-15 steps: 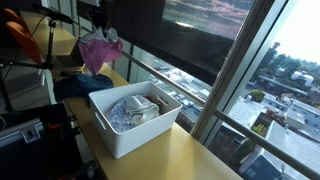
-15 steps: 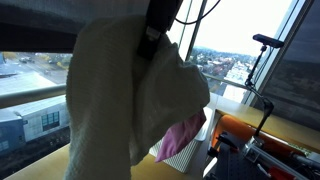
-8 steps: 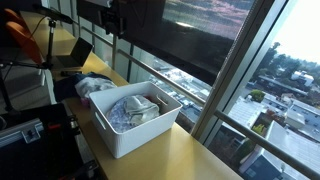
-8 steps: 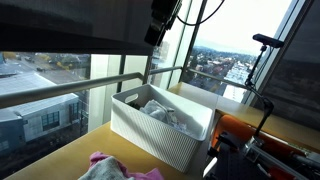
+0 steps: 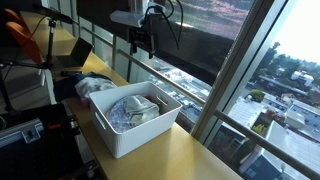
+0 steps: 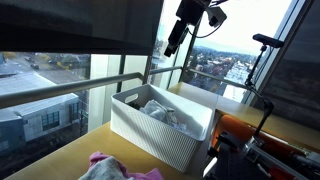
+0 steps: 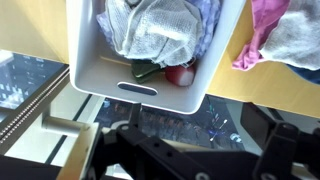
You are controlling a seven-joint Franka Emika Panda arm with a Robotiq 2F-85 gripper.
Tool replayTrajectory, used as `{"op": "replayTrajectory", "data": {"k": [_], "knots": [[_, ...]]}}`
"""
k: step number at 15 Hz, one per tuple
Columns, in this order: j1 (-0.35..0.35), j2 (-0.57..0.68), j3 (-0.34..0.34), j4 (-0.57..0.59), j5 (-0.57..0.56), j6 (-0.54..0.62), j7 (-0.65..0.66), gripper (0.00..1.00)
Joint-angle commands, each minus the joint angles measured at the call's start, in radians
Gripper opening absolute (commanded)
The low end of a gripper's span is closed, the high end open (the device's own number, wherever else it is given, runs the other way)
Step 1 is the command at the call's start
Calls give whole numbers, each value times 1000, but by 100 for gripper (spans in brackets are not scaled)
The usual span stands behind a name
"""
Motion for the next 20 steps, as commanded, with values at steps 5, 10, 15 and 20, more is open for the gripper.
{"op": "replayTrajectory", "data": {"k": [5,10,15,20], "knots": [[-72,254,-32,-56,11,299,-125,100],[-72,440,-29,-2,-11,366,-113,100],[-70,615,-58,71,-57,363,-103,100],[-66,647,-52,102,-78,332,-106,66]]}}
